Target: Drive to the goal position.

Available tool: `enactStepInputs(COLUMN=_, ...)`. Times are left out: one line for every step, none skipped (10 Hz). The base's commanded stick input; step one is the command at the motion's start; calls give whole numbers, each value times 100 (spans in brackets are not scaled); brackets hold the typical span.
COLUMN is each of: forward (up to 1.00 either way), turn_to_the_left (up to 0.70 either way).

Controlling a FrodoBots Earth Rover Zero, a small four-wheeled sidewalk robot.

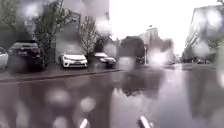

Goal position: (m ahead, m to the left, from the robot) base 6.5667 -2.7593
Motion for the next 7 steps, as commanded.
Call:
enactStepInputs(forward=70, turn_to_the_left=-14)
enactStepInputs(forward=70, turn_to_the_left=-14)
enactStepInputs(forward=70, turn_to_the_left=-14)
enactStepInputs(forward=70, turn_to_the_left=-14)
enactStepInputs(forward=70, turn_to_the_left=-14)
enactStepInputs(forward=70, turn_to_the_left=-14)
enactStepInputs(forward=70, turn_to_the_left=-14)
